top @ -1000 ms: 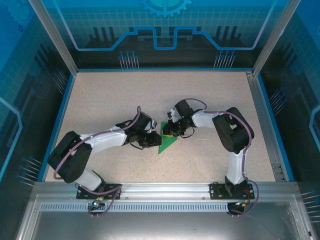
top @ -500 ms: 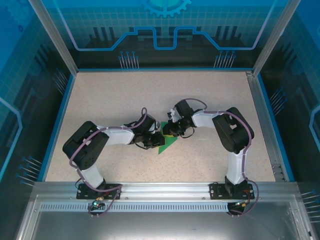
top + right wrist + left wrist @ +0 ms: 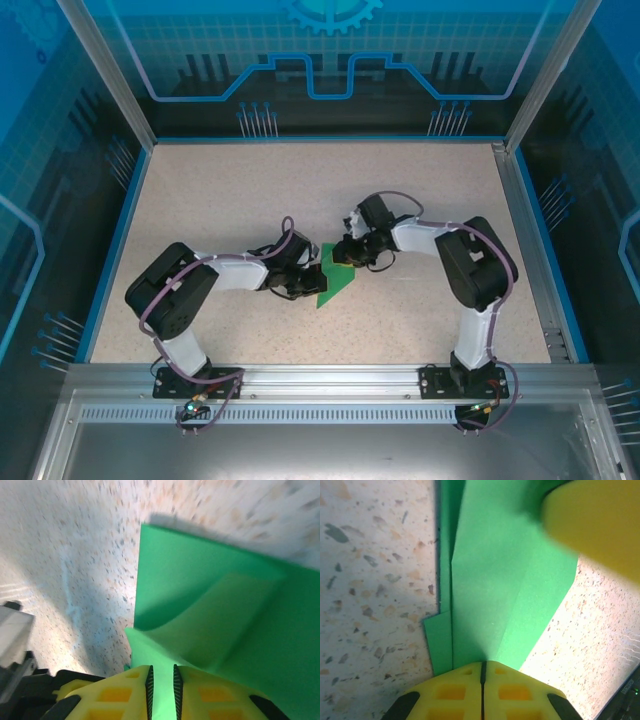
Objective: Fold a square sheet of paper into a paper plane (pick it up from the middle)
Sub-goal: Fourth fold the wing at the center of the table.
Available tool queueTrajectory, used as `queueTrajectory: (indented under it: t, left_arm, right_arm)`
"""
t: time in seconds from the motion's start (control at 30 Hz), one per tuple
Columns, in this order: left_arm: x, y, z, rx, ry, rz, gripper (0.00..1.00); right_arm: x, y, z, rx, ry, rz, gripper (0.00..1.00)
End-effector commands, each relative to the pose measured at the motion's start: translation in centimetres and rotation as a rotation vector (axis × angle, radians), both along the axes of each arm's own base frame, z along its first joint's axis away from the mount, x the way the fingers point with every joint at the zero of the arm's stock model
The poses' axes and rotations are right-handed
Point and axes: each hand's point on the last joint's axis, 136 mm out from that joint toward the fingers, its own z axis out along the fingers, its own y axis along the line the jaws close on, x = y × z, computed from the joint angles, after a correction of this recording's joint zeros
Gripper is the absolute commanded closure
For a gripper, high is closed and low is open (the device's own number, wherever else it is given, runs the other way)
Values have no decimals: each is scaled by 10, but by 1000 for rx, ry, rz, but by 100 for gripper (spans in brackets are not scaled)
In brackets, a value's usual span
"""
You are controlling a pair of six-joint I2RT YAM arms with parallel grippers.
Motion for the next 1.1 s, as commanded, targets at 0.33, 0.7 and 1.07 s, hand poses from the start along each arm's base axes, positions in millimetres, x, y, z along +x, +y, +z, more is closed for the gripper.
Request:
queueTrajectory:
  t: [0.33, 0.7, 1.07]
  left_arm:
    - [-37, 50, -57, 248, 161, 53, 93]
    - [-44, 59, -64, 288, 171, 53, 94]
    - [-56, 72, -73, 334, 190, 36, 95]
  right_arm:
    - [-26, 21, 4, 60, -19, 68, 81]
    - [-16, 3, -43, -44, 47, -1, 82]
    - [22, -17, -33, -132, 5, -75, 81]
